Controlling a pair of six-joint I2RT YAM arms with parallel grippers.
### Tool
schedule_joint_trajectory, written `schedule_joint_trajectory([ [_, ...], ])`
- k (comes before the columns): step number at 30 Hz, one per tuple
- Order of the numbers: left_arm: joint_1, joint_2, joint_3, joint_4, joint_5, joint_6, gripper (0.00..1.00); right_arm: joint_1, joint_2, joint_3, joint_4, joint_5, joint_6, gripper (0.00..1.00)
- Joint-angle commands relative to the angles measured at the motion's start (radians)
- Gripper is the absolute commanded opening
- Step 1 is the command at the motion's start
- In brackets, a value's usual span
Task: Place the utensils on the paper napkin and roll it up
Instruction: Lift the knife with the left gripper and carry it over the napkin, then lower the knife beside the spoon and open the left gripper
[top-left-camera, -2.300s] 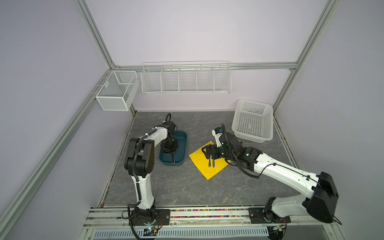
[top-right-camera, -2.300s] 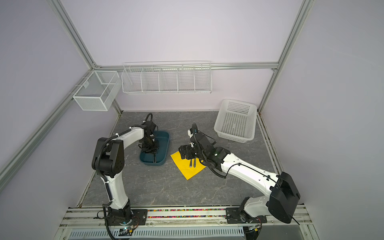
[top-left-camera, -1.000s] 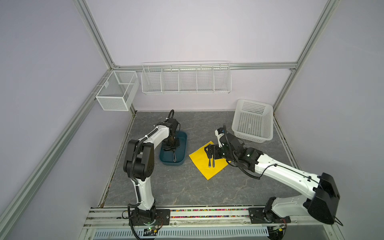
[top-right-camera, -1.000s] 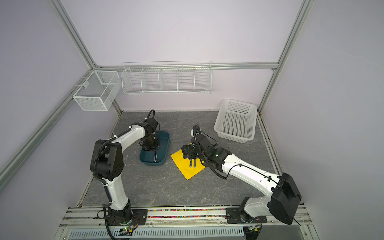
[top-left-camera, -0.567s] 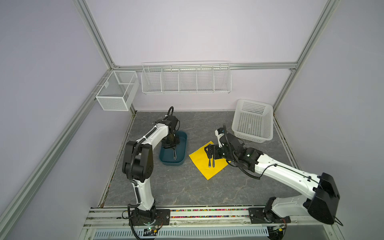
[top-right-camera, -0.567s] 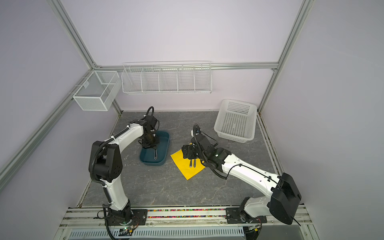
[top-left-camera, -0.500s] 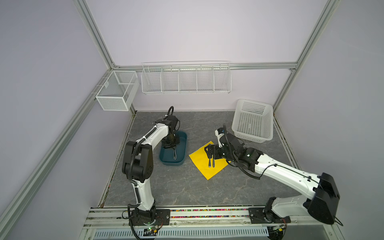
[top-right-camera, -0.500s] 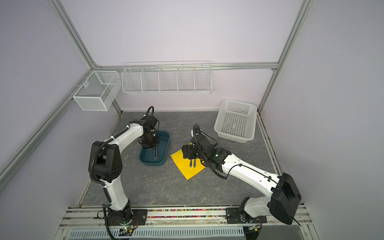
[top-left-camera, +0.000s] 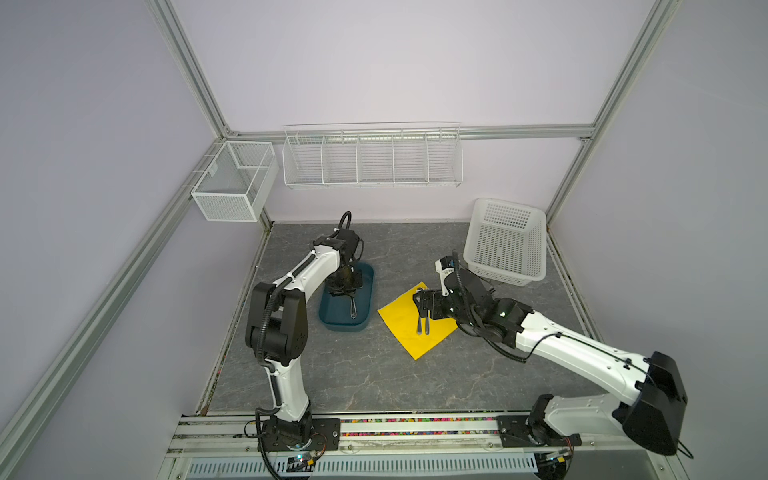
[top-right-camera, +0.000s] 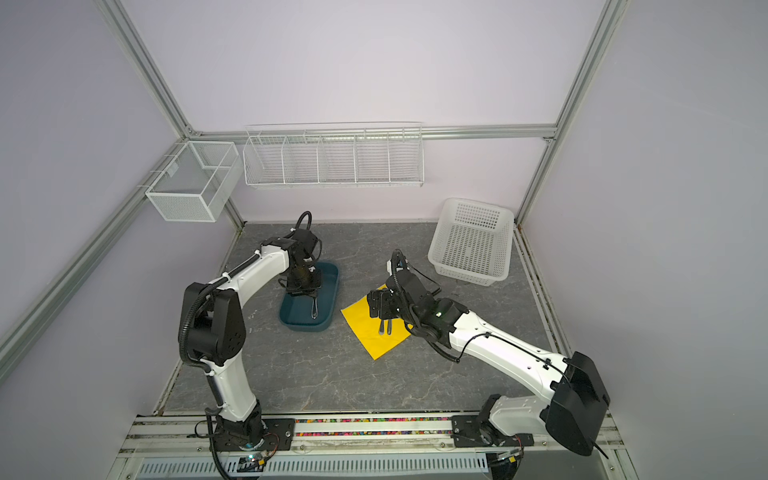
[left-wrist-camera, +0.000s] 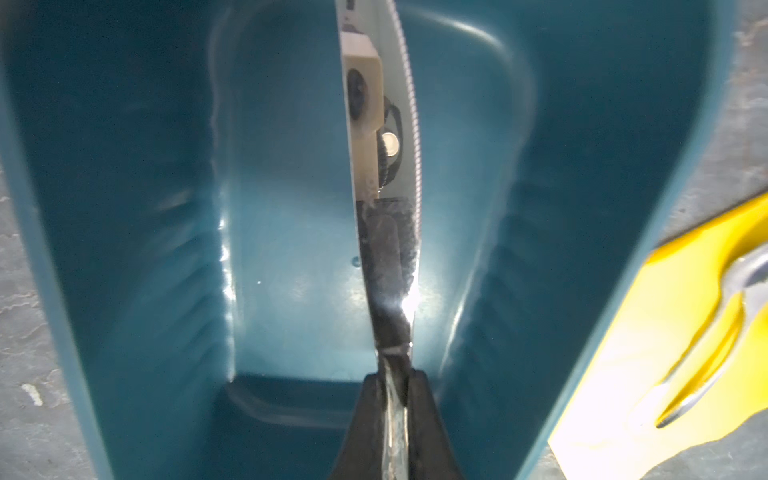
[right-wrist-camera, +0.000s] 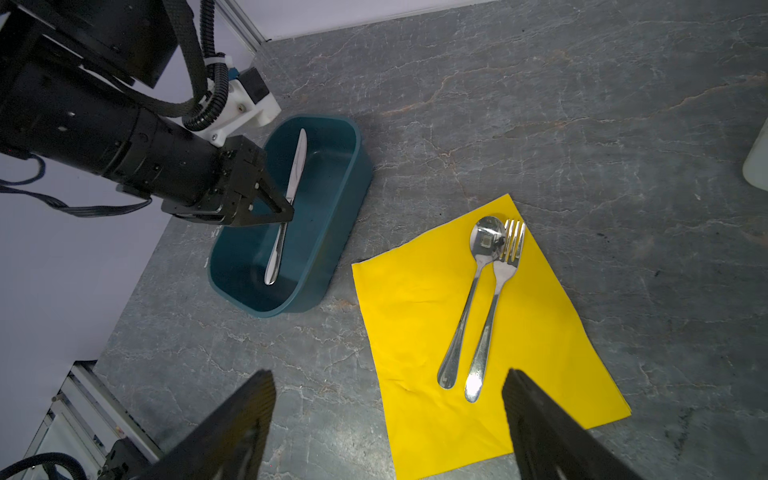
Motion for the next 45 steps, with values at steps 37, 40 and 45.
schedule_joint_trajectory([
  [37,-0.332,0.301,0.244,0.043,0.206,-0.080,0.10,0.001,-0.093,-0.076,-0.065,0.144,0.066,0.89],
  [40,-0.332,0.304,0.245,0.050,0.214,-0.080,0.10,-0.002,-0.089,-0.076,-0.065,0.144,0.068,0.89],
  [45,-0.335,0.319,0.251,0.052,0.220,-0.083,0.10,-0.003,-0.085,-0.075,-0.066,0.144,0.068,0.89],
])
